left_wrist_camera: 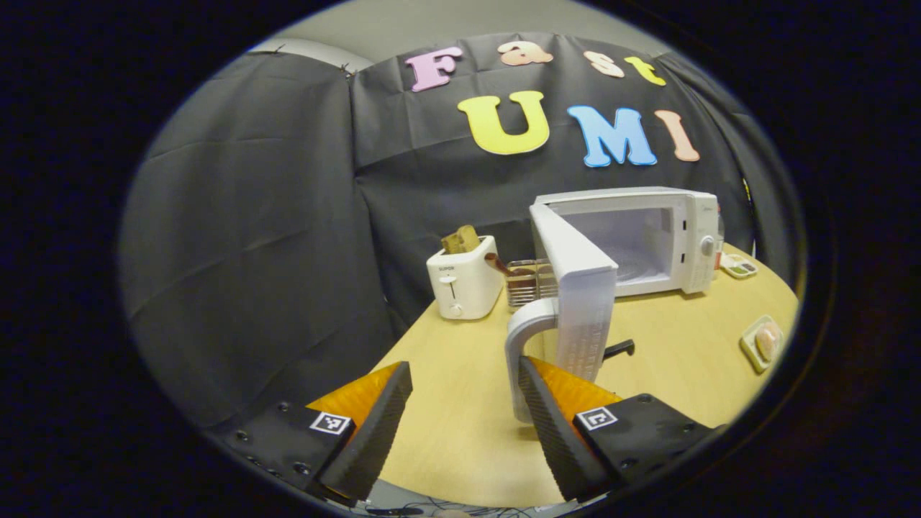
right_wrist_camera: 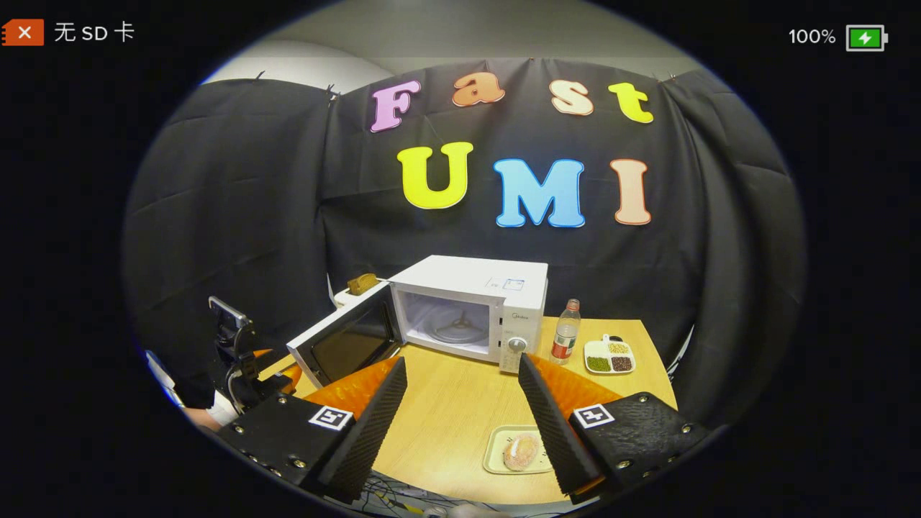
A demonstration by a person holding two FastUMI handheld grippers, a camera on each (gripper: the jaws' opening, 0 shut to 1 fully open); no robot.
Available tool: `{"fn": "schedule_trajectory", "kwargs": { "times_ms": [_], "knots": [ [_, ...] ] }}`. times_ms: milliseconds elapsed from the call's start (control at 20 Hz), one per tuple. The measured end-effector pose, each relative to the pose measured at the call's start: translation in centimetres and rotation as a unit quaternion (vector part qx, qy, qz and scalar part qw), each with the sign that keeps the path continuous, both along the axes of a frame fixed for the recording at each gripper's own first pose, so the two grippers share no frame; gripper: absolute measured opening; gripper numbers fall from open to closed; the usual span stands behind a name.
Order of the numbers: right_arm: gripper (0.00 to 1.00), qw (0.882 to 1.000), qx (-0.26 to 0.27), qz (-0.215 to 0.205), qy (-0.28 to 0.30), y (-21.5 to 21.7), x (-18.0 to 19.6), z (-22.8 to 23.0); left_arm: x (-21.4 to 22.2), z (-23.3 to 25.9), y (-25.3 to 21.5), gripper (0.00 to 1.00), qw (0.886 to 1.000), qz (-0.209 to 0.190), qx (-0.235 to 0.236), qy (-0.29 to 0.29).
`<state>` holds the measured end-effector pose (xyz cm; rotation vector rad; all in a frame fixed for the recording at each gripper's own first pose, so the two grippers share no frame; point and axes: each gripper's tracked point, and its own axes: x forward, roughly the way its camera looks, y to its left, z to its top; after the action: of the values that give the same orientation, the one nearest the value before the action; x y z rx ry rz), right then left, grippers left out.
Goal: Open the microwave oven with the left hand, put the food in, and close the microwave oven.
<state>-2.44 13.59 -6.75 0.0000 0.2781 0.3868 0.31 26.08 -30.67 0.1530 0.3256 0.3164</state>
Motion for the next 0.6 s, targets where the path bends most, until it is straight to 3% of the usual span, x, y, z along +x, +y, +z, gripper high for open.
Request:
{"fn": "schedule_trajectory", "kwargs": {
  "times_ms": [250, 300, 350, 400, 450, 500, 600],
  "knots": [
    [0.96, 1.000, -0.007, 0.004, -0.002, 0.2, 0.4, -0.2, -0.6, 0.5, -1.3, 1.00, 1.000, -0.008, 0.003, -0.011],
    [0.96, 1.000, -0.009, 0.002, -0.004, -0.2, 0.5, -0.6, -1.0, 1.0, -1.5, 0.94, 1.000, -0.006, 0.002, -0.014],
    [0.96, 1.000, -0.015, -0.002, -0.004, -0.7, 0.6, -1.2, -1.5, 1.3, -1.9, 0.98, 1.000, 0.001, 0.000, -0.018],
    [0.96, 1.000, -0.026, -0.007, -0.002, -1.5, 0.8, -2.3, -2.2, 1.5, -2.9, 1.00, 1.000, -0.004, -0.005, -0.022],
    [0.96, 0.999, -0.037, -0.014, 0.004, -2.4, 0.9, -3.7, -3.1, 2.1, -3.7, 0.94, 1.000, -0.002, 0.001, -0.023],
    [0.96, 0.999, -0.041, -0.017, 0.013, -3.0, 0.9, -5.0, -3.8, 2.5, -4.7, 1.00, 1.000, -0.006, 0.004, -0.025],
    [0.96, 0.997, -0.055, -0.022, 0.046, -4.3, 0.8, -8.8, -4.7, 4.4, -7.0, 1.00, 0.999, -0.025, 0.007, -0.036]
  ]
}}
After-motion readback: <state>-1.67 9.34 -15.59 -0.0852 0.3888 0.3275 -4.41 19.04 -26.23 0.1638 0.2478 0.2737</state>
